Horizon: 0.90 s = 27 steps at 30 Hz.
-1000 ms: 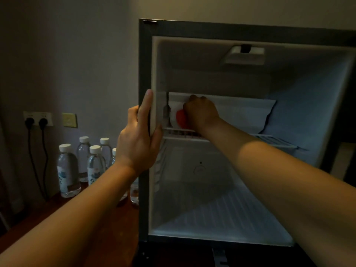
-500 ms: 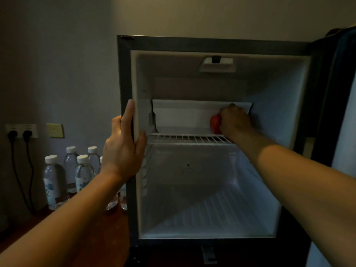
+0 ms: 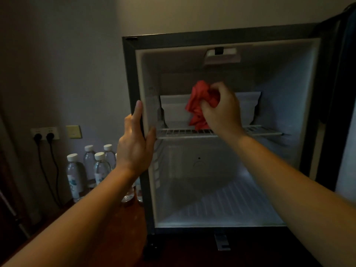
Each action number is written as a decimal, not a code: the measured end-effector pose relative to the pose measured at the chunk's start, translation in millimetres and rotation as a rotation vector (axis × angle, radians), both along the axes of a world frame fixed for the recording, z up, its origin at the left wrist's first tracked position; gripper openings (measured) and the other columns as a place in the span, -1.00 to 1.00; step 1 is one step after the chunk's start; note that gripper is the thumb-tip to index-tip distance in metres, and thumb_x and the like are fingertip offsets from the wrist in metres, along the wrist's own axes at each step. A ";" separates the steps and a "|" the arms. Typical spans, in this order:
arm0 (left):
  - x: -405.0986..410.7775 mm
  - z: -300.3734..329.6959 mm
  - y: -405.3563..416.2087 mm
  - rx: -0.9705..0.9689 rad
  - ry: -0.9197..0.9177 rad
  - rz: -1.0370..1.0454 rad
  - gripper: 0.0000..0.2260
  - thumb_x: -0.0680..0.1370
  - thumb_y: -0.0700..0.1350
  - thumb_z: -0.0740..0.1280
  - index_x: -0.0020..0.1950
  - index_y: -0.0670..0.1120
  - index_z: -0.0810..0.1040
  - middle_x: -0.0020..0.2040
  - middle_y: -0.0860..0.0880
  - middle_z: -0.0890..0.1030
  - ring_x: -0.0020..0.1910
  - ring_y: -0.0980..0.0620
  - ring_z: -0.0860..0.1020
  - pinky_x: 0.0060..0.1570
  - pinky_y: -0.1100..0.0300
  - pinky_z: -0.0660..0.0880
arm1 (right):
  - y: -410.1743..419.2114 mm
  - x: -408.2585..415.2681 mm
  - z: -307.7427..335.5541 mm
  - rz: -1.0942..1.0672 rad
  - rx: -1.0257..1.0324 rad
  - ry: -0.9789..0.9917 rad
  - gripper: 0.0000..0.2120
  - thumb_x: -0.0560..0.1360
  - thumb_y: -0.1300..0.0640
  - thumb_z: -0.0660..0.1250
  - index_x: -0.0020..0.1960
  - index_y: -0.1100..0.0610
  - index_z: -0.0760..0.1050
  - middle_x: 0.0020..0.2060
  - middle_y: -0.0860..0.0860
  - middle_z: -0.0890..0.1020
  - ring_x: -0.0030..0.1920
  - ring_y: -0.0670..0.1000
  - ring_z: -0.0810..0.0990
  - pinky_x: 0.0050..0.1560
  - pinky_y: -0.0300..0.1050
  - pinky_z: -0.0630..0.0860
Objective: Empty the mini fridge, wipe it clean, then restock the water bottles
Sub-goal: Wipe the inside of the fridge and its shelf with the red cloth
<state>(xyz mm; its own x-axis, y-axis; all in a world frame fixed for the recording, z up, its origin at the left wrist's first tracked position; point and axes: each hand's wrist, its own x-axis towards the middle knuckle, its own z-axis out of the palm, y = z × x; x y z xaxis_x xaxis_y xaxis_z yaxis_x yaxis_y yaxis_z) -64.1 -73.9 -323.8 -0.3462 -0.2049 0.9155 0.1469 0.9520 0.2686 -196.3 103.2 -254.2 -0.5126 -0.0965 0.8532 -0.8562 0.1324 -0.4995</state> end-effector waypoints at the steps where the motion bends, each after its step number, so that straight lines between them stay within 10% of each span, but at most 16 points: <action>1: 1.8 0.1 1.3 0.008 -0.017 0.006 -0.39 0.67 0.01 0.20 0.53 0.27 -0.14 0.40 -0.16 0.35 -0.04 -0.12 0.56 -0.15 0.02 0.51 | -2.7 8.6 -2.4 0.040 -0.044 -0.011 -0.79 0.44 0.13 0.40 0.02 -0.02 0.44 0.03 0.01 0.55 0.01 -0.03 0.53 -0.10 -0.29 0.42; 5: 10.3 -9.4 4.3 0.106 -0.079 -0.014 -0.48 0.69 0.13 0.07 0.49 0.43 -0.19 0.49 -0.10 0.33 0.09 -0.18 0.59 -0.01 -0.06 0.54 | -11.1 44.7 -25.8 0.196 -0.202 -0.171 -0.75 0.35 0.06 0.36 0.03 -0.01 0.52 0.01 0.01 0.60 -0.01 -0.04 0.58 0.05 0.00 0.57; 9: 22.7 -47.7 -1.5 0.213 -0.120 -0.086 -0.51 0.67 0.15 0.02 0.52 0.41 -0.15 0.34 -0.02 0.47 -0.04 0.18 0.58 -0.16 0.22 0.51 | -16.9 66.5 -68.5 0.289 -0.153 -0.284 -0.79 0.37 0.05 0.37 0.01 -0.03 0.53 -0.02 -0.01 0.61 -0.07 -0.10 0.60 -0.07 -0.15 0.56; 14: 29.8 -88.6 6.9 0.547 -0.232 -0.217 -0.73 0.66 0.09 0.08 0.34 0.16 0.37 0.02 0.03 0.63 0.00 0.08 0.65 -0.09 0.15 0.62 | -33.0 78.3 -123.9 0.326 -0.032 -0.422 -0.81 0.44 0.11 0.37 0.04 -0.05 0.52 -0.03 -0.07 0.59 -0.09 -0.19 0.57 -0.13 -0.32 0.49; 27: 34.7 -90.0 19.1 0.904 -0.246 -0.427 -0.78 0.68 -0.04 0.13 0.21 -0.02 0.51 -0.07 0.08 0.70 -0.04 0.12 0.67 -0.20 0.29 0.58 | -93.1 86.3 -114.4 0.289 -0.123 -0.512 -0.80 0.60 0.13 0.23 0.18 0.05 0.55 0.03 -0.03 0.60 0.05 -0.06 0.58 0.12 -0.13 0.54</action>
